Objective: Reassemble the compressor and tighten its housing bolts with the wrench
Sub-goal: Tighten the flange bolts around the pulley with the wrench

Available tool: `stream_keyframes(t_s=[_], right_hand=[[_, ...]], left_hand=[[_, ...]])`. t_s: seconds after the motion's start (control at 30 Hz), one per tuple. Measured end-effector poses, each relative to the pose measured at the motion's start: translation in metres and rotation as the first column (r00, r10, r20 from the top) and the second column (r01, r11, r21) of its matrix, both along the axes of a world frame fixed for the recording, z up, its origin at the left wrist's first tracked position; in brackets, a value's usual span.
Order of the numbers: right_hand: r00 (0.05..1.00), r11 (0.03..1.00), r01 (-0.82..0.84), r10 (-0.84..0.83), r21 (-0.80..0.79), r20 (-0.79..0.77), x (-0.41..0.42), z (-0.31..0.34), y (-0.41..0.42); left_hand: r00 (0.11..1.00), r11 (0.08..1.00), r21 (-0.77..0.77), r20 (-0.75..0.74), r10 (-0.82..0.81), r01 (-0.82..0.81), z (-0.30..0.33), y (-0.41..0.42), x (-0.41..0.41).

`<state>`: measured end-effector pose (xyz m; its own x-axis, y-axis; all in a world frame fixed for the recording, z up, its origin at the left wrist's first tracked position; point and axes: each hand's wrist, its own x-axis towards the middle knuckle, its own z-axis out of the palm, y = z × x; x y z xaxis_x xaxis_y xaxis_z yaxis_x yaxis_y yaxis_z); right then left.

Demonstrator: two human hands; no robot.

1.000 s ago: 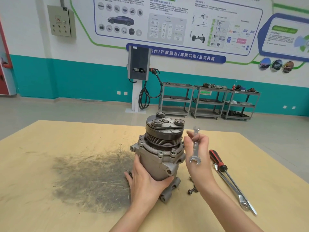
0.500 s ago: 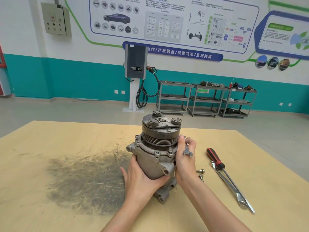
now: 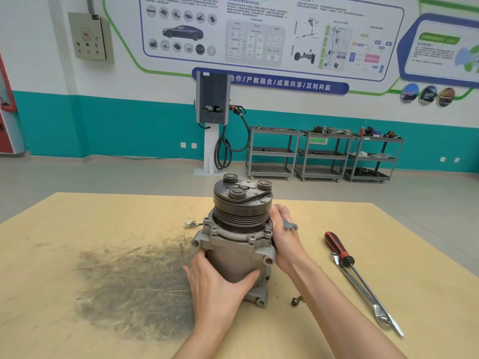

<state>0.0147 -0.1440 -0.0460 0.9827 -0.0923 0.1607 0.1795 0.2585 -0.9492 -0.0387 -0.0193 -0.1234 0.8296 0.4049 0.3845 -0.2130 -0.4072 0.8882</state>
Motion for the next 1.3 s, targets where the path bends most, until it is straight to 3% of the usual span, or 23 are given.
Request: stream_keyframes(t_s=[0.27, 0.43, 0.53, 0.73, 0.9, 1.3], right_hand=[[1.000, 0.989, -0.020, 0.022, -0.147, 0.010, 0.004, 0.006, -0.012], [0.968, 0.979, 0.148, -0.114, -0.141, 0.222, -0.008, 0.003, -0.030], [0.937, 0.935, 0.195, -0.090, -0.296, 0.336, -0.018, 0.010, -0.035], [0.937, 0.818, 0.247, -0.066, -0.520, 0.342, -0.036, 0.014, -0.039], [0.939, 0.817, 0.231, -0.047, -0.528, 0.339, -0.049, 0.014, -0.040], [0.905, 0.812, 0.384, -0.236, -0.440, 0.354, -0.058, 0.000, -0.020]], left_hand=[[0.999, 0.992, 0.126, 0.029, 0.019, -0.023, -0.002, -0.003, -0.008], [0.999, 0.977, 0.211, -0.042, 0.021, -0.011, -0.006, 0.006, -0.006], [0.999, 0.979, 0.202, -0.041, 0.016, -0.008, -0.006, 0.006, -0.005], [1.000, 0.985, 0.172, 0.002, 0.003, -0.003, -0.007, 0.007, -0.003], [1.000, 0.982, 0.188, 0.022, -0.005, 0.001, -0.007, 0.005, 0.000], [0.999, 0.983, 0.182, 0.047, -0.011, 0.002, -0.005, 0.003, -0.002]])
